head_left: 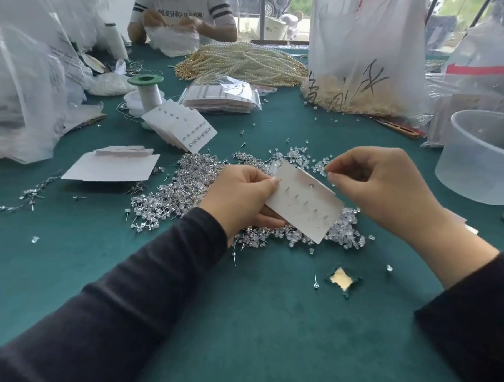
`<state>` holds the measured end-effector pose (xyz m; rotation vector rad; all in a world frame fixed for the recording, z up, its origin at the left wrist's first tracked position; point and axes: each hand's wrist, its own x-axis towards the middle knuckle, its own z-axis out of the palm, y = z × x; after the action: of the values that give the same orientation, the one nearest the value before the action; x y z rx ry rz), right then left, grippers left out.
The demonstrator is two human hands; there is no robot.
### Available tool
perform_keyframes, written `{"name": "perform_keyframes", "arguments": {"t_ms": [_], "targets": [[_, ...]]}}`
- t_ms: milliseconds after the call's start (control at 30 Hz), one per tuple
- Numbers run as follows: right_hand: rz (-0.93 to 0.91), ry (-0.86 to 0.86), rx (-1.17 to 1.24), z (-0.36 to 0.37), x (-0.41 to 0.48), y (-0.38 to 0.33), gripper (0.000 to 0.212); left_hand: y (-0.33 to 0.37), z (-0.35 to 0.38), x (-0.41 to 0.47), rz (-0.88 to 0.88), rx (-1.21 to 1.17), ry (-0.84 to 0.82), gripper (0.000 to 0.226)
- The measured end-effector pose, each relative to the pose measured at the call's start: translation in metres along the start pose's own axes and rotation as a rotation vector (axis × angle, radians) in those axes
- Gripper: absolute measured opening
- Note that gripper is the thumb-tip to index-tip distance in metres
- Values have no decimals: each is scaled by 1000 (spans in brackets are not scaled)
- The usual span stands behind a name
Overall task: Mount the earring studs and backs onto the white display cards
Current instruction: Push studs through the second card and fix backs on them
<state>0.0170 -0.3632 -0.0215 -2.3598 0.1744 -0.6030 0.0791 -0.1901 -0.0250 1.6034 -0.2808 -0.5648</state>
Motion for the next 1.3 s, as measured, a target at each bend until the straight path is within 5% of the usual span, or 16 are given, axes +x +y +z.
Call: {"name": "perform_keyframes", "arguments": {"t_ms": [233, 433, 533, 733, 1300], "targets": [[-24, 112, 163, 9, -6, -14, 10, -4, 3, 3, 40, 98, 29, 20], [3, 81, -242, 14, -5, -6, 11, -6, 4, 4, 45, 129, 45, 20], [50, 24, -157, 11, -2, 0, 11, -6, 4, 5, 45, 115, 50, 20], [-188, 106, 145, 29, -13, -25, 7, -5, 4, 4, 146, 207, 98, 20], [-166, 110, 214, 41, -14, -27, 8, -5, 4, 5, 200, 260, 118, 18]]}}
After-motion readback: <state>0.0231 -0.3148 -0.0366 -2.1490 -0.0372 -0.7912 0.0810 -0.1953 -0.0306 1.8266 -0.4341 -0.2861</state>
